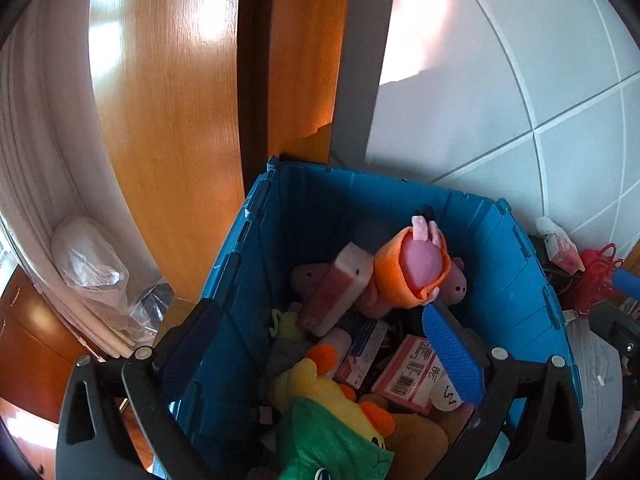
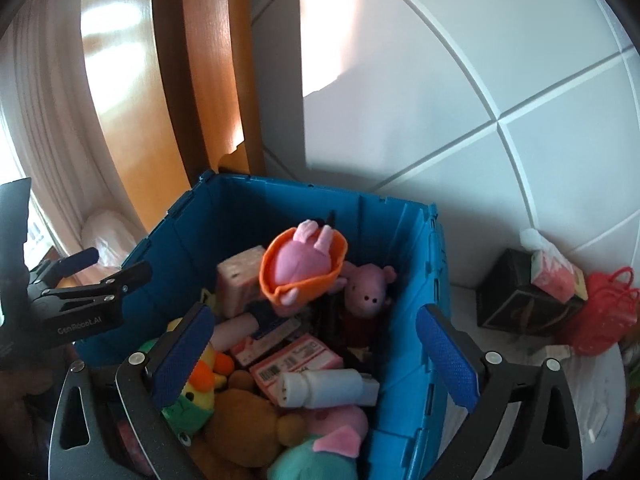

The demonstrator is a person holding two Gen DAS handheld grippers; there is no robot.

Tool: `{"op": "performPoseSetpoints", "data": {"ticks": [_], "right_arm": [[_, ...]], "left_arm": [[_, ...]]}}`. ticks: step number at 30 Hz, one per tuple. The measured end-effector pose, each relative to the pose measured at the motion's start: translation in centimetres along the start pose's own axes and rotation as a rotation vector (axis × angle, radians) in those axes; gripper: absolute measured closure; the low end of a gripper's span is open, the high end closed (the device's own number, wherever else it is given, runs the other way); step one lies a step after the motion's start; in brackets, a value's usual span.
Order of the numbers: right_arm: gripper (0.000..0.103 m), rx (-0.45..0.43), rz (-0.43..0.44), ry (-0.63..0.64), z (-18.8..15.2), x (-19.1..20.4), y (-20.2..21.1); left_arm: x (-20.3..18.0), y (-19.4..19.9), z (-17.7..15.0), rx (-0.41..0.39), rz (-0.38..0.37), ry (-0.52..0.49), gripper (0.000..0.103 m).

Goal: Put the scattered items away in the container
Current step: 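Open both tools to drop the tissue pack and pig into the bin, then move both tools back toward the white bottle and paracetamol box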

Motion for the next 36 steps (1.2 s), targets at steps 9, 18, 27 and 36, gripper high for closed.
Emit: {"op": "performPoseSetpoints", "data": {"ticks": [9, 18, 27, 36], "right_arm": [[0.000, -0.045, 0.042, 0.005, -2.4, 0.5, 4.3], [0.000, -0.065, 0.028, -0.025, -4.4, -1.3, 7.2], [0.000, -0.096, 0.043, -0.044, -6.6, -5.2, 11.1], [0.000, -0.123, 0.048, -0.111, -8.7, -13.9, 15.5]], "left_arm": [[-2.1, 2.9, -0.8, -0.039, -0.019, -0.007, 0.000], [-5.5, 6.1, -0.8, -0.084, -0.054, -0.036, 0.000], [-11.5, 9.8, -1.0, -0.108, -0.065, -0.073, 0.000], [-21.3, 12.9, -1.9, -0.117, -0.070, -0.115, 0.001]]}}
Point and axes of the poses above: each gripper's, at about its wrist camera, not at the fingertips, and y roughly against the way its jaws point, x to its left, z to its top, the point moved 7 cm from there along -y, roughly the way its jaws point, and after that the axes turned 14 degrees about -y, right-handed, at the moved point
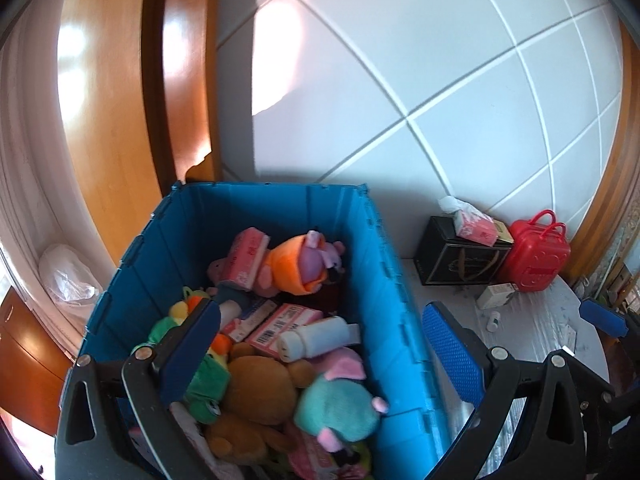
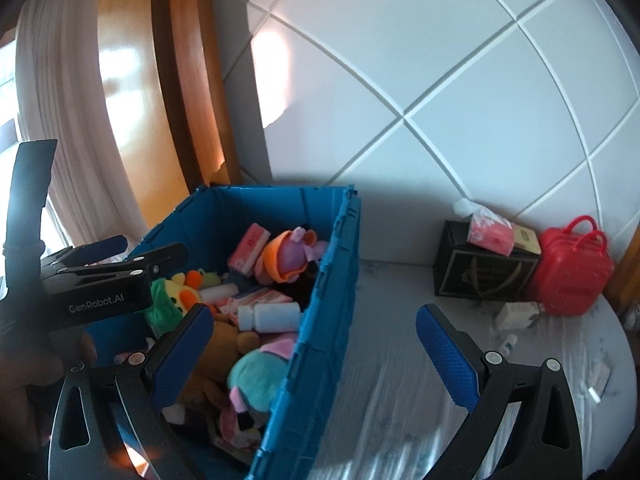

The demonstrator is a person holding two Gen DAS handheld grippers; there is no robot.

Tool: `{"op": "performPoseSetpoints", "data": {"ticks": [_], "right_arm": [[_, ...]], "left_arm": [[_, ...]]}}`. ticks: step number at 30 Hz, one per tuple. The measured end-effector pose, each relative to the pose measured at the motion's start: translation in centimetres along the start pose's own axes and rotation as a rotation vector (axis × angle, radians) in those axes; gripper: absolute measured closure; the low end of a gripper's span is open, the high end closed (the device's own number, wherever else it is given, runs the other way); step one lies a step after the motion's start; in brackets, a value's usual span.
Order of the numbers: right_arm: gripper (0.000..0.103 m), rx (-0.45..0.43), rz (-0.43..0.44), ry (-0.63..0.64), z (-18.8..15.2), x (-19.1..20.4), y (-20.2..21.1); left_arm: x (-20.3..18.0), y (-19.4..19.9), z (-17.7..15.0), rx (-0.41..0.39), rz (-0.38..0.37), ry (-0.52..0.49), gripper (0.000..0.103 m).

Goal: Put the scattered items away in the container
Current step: 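Move both tools back toward the white bottle and paracetamol box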

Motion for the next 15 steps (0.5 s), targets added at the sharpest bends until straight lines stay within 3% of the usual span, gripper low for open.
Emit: {"op": "performPoseSetpoints", "data": {"ticks": [15], "right_arm": [[0.000, 0.019, -0.068, 0.000, -1.3, -17.7, 6.5]], "left_arm": [[-18.4, 0.3, 0.0, 0.027, -0.038, -0.002, 0.001]]}}
Point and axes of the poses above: each gripper's, at about its wrist camera, not at the fingertips, and y roughly against the way its jaws point, x to its left, z to its top, the point moved 7 cm from there along -y, roughly the way its jaws point, and after that the axes turned 14 degrees about -y, right-handed, at the moved point
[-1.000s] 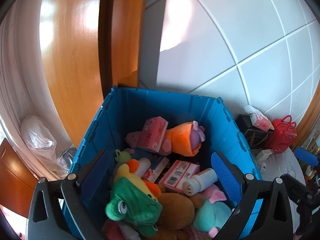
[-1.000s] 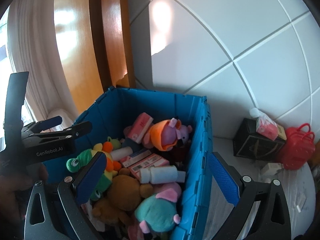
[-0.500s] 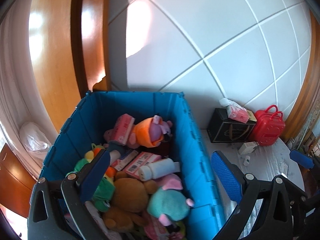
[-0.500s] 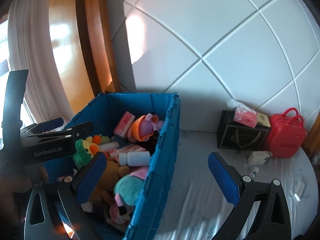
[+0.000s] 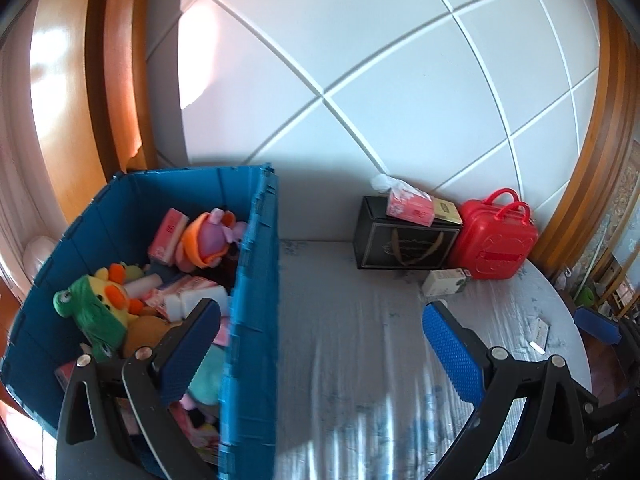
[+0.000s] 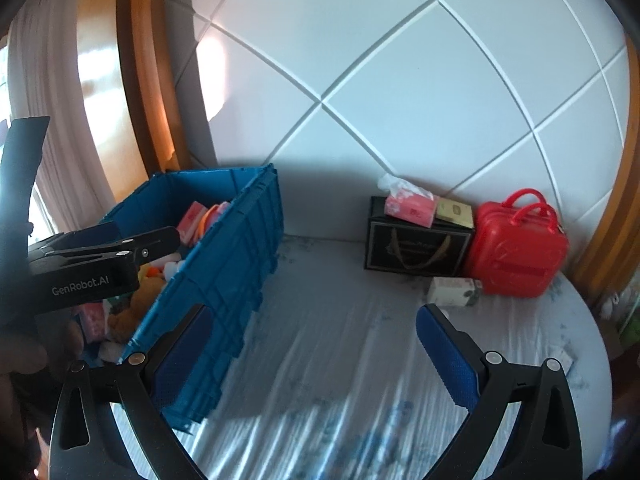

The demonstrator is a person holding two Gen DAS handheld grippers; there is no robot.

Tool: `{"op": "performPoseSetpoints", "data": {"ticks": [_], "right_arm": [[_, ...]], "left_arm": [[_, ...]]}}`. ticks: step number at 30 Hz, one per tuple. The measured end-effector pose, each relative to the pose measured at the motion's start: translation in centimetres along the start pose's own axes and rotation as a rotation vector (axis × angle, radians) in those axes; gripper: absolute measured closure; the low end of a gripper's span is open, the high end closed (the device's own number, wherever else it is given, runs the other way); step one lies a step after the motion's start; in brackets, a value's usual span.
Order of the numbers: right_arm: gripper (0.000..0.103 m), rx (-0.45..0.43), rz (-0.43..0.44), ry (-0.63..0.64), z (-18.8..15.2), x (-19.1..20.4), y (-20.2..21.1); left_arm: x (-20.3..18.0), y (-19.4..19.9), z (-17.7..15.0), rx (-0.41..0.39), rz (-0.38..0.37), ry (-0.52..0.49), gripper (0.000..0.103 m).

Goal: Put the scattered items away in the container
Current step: 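Move both tools back toward the white bottle and paracetamol box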

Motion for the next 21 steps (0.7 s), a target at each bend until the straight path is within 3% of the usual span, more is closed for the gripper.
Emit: {"op": "performPoseSetpoints", "data": {"ticks": [10, 21], "right_arm": [[0.000, 0.035, -0.111, -0.127, -2.3, -12.9, 0.1], [0.000, 0.043, -0.305, -0.238, -4.0, -21.9, -0.1]], "left_arm": [[-10.1, -3.6, -1.1, 0.059, -0.067, -0.077, 0.001], [-16.7, -9.0, -2.1, 0.079, -0.204, -0.141, 0.001]]}}
Point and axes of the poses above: each gripper's, at about its wrist camera, not at the fingertips, and y roughly against the way its jaws point, x to its left, z to its top, the point moved 7 cm from there along -y, roughly the way its jaws point, and after that the axes turned 14 degrees about -y, right-handed, at the moved point
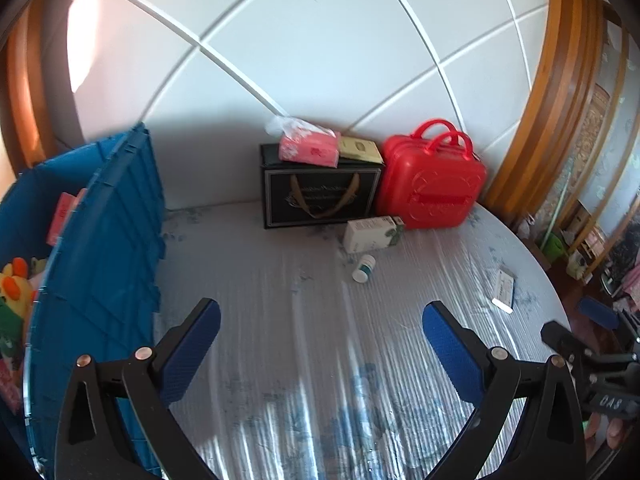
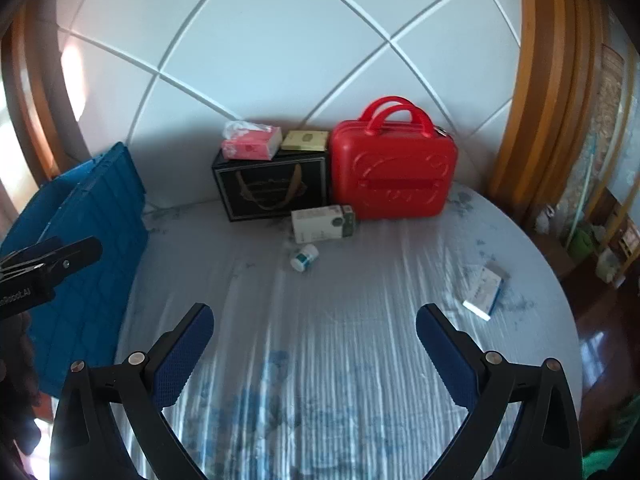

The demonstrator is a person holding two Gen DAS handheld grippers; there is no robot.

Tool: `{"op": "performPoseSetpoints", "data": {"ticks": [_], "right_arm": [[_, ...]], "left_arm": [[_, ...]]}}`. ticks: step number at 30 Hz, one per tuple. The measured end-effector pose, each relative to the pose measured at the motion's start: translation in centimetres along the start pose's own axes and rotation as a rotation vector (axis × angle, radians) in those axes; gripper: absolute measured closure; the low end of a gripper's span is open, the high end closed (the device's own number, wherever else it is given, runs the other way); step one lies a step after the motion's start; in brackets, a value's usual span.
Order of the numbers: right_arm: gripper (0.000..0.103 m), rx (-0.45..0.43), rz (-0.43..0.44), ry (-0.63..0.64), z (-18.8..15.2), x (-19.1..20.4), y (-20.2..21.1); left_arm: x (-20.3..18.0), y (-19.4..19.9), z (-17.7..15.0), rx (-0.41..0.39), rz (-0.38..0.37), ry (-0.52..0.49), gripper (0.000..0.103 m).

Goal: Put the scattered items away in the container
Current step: 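Move both tools back toward the white bottle and paracetamol box, then grasp the white medicine bottle with the left tool while the right tool grasps the paracetamol box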

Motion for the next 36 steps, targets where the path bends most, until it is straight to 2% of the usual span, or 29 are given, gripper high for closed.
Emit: {"op": "performPoseSetpoints", "data": {"ticks": [10, 15, 19, 26, 30, 33, 36], "right_arm": [[0.000, 0.022, -0.122, -0.109, 0.9, -9.3, -6.3], [0.000, 0.069, -0.149, -0.124, 1.0, -14.0, -11.2], [0.000, 0.104, -0.174, -0.124, 0.7, -17.7, -15.2], [0.000, 0.151, -0.206, -0.145, 0.0, -23.1, -21.4], [0.000, 0.166, -0.216, -0.167, -0.3, -25.4, -23.6], [0.000, 0.170, -0.230, -0.172, -0.4, -27.0, -25.0], [0.000, 0.176, -0.251, -0.191, -0.2, -28.9, -26.4]], "left_arm": [[-5.2, -10.1, 0.2, 0.045, -0.062, -0.142, 0.001], [-7.4, -16.7, 0.5, 0.069, -0.083, -0.152, 0.001], [-8.9, -22.5, 0.5, 0.091, -0.073, -0.184, 0.001], [-9.4, -32.8, 0.6, 0.149, -0.023, -0.240, 0.001], [-9.4, -37.7, 0.4, 0.199, -0.028, -0.232, 0.009], [-9.4, -40.2, 0.0, 0.222, -0.035, -0.225, 0.025], [-10.4, -41.9, -0.9, 0.252, -0.056, -0.262, 0.042]]}}
Point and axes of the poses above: each gripper's, at about its wrist camera, not at the fingertips, and y roughly against the way its jaws point, x to its left, z to its top, the point moved 7 cm from there along -y, roughly the way its jaws point, and after that the axes turned 14 degrees about -y, right-handed, at the moved point
